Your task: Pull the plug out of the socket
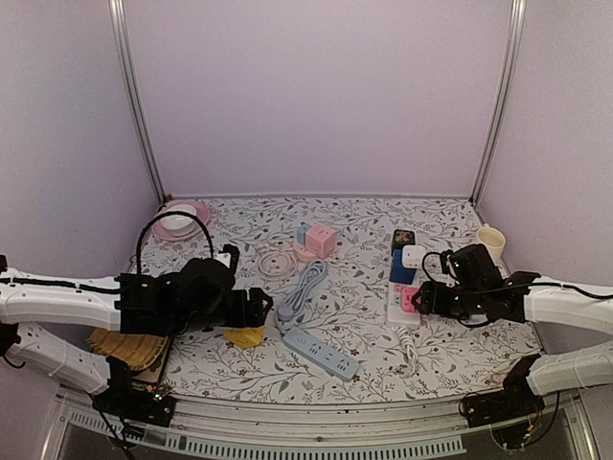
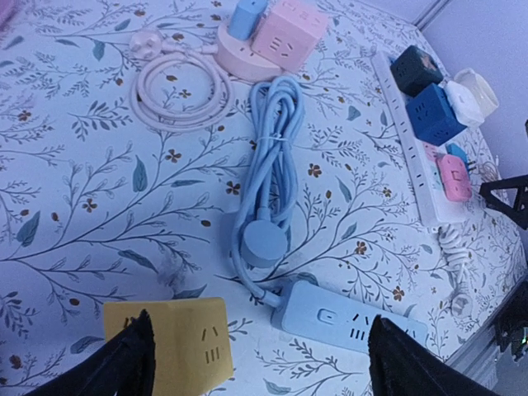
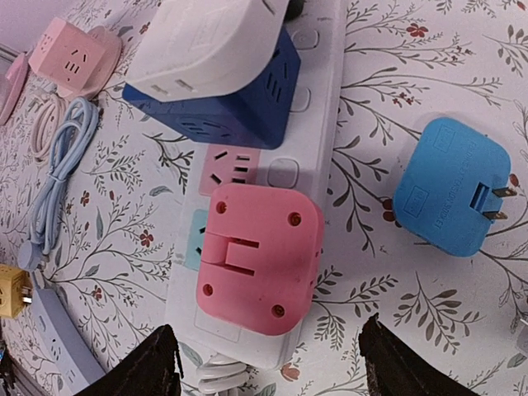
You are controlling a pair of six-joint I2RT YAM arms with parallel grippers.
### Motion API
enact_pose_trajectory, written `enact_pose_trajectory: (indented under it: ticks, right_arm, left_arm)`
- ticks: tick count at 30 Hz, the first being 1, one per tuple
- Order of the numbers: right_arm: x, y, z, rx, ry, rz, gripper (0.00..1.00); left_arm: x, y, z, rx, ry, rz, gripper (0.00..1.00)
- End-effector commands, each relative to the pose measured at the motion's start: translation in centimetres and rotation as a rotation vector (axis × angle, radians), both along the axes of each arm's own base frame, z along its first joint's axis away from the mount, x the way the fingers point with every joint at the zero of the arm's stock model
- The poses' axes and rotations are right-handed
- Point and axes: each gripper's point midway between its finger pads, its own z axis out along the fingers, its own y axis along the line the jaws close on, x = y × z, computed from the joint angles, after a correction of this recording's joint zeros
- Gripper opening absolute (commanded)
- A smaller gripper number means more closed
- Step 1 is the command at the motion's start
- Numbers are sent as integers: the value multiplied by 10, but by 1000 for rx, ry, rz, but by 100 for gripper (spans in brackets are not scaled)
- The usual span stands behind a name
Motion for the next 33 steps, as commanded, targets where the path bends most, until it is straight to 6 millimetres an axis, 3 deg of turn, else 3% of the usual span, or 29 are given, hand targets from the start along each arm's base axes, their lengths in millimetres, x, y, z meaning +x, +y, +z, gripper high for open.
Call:
enact_pose_trajectory:
  ticks: [1, 7, 18, 26, 33]
  right_arm:
    - [4, 6, 10, 59, -36, 30, 77]
    - [8, 0, 7, 79, -35, 23, 77]
    - [11, -1, 7, 99, -35, 32, 77]
    - [14, 0, 6, 108, -31, 38, 77]
    - [18, -1, 0, 131, -5, 30, 76]
  left_arm:
    - [-6, -27, -2, 16, -1, -97, 90]
    - [-9, -40, -24, 6, 49, -117, 90]
    - [4, 2, -44, 78, 85, 36, 91]
    - [6, 17, -45, 54, 91, 61, 91]
    - [5, 9, -36, 28, 78, 26, 91]
